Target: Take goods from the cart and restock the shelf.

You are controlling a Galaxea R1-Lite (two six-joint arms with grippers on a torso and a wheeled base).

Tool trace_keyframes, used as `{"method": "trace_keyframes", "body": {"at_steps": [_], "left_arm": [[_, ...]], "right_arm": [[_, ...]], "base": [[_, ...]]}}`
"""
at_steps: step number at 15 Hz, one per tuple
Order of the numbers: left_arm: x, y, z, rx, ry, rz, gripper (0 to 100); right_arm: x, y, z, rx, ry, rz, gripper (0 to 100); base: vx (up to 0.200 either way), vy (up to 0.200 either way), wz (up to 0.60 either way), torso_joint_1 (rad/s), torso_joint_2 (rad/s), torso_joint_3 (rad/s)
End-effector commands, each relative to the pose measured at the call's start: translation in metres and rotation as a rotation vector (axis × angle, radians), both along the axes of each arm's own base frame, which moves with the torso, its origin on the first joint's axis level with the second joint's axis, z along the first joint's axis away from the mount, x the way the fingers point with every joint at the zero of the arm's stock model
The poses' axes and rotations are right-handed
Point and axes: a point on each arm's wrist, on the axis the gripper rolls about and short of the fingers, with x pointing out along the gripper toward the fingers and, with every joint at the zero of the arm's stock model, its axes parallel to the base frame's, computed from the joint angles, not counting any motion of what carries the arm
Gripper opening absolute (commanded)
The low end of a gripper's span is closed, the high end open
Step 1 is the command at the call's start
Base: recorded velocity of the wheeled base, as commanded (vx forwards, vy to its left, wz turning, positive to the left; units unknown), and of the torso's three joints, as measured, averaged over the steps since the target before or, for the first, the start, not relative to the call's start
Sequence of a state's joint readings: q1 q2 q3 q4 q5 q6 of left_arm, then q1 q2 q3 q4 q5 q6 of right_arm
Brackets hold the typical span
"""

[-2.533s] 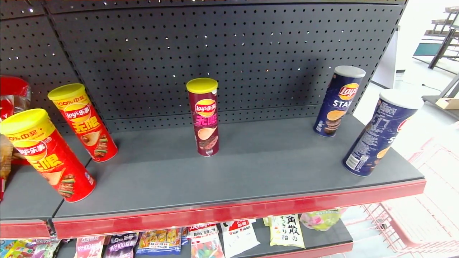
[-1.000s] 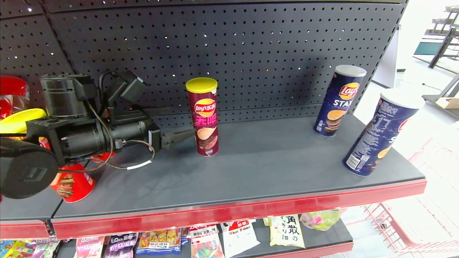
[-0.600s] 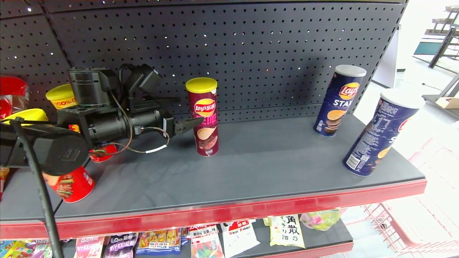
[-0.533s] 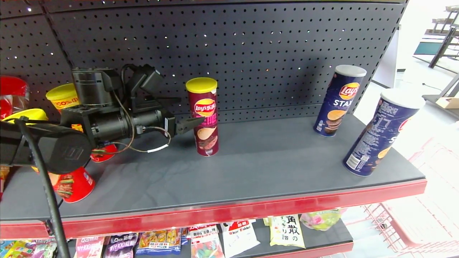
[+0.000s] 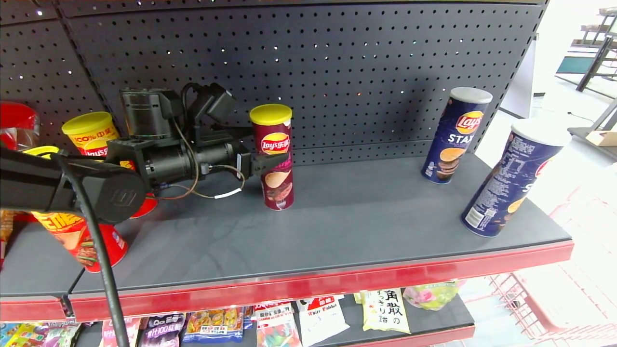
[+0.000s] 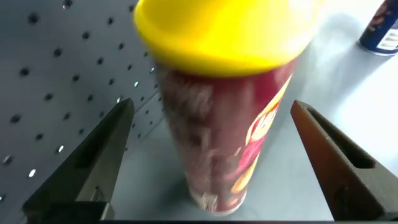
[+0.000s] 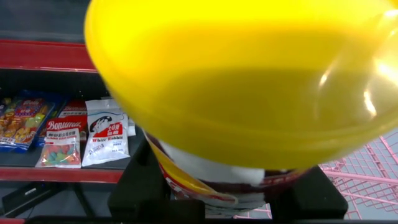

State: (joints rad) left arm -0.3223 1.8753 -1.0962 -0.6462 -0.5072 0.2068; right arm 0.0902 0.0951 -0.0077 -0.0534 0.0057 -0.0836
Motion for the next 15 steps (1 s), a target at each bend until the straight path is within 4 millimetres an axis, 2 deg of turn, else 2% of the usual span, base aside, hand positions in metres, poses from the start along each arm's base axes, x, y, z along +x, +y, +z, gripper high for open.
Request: {"method": "trace_keyframes", "body": {"at_steps": [1, 9, 10, 15], "left_arm": [[0.006, -0.005, -0.002, 0.000, -0.001, -0.005, 100], [0.021, -0.015, -0.001, -0.011, -0.016, -0.007, 100], [0.021, -0.015, -0.002, -0.009, -0.012, -0.009, 0], [0.017, -0.025, -0.004, -0.041, 0.030, -0.029, 0]], "right_arm": [[0.000, 0.000, 0.000, -0.001, 0.001, 0.001, 0], [0.000, 0.000, 0.000, -0.001, 0.001, 0.001, 0], [0.000, 0.000, 0.000, -0.001, 0.001, 0.001, 0], [0.000, 0.000, 0.000, -0.001, 0.001, 0.001, 0]], "base": [[0.000, 0.000, 0.00, 0.000, 0.00, 0.000], [0.000, 0.000, 0.00, 0.000, 0.00, 0.000], [0.000, 0.000, 0.00, 0.000, 0.00, 0.000], [0.000, 0.000, 0.00, 0.000, 0.00, 0.000]]}}
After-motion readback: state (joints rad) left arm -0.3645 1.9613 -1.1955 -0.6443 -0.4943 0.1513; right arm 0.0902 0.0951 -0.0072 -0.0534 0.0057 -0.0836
